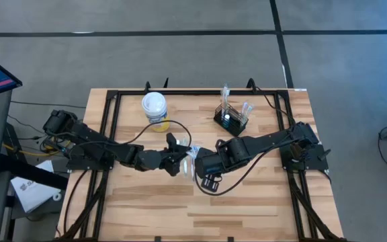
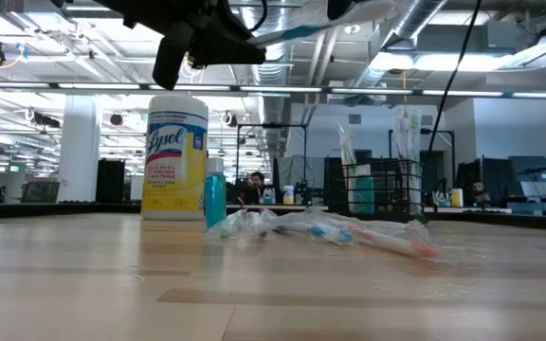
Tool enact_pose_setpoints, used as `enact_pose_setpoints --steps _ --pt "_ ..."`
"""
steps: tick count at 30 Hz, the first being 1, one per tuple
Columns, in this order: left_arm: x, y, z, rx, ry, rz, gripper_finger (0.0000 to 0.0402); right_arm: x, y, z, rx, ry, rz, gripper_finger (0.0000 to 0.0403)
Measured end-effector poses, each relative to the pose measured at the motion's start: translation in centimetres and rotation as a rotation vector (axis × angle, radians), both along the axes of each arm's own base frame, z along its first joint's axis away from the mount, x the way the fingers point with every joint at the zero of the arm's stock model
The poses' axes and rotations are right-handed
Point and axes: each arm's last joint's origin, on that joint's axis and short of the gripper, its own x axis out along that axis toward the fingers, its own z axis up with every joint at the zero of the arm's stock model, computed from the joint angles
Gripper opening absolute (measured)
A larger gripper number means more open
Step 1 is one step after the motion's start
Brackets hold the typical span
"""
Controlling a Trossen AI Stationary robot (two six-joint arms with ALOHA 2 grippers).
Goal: Pick & Place toothbrushing station
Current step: Put the right blue toothbrush into the black wire organizer
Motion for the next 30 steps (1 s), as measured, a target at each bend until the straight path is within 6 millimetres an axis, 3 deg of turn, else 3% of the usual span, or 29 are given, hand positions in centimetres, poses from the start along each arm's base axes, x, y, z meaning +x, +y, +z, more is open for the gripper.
enact_pose_setpoints --steps 5,20,30 --pt "-0.1 0.0 -0.3 0.007 0.025 -0.009 0.0014 -0.1 0.0 0.1 -0.006 0.003 0.013 0.0000" --pt "-0.3 0.3 -0.6 -0.065 -0.010 0.099 0.0013 -0.3 -0.1 0.6 -0.216 -0.053 0.050 0.0000" --pt "-0.5 0.7 -1.0 -0.152 -0.045 0.132 0.0013 -1.4 1.9 2.4 -0.371 -0.219 0.055 0.0000"
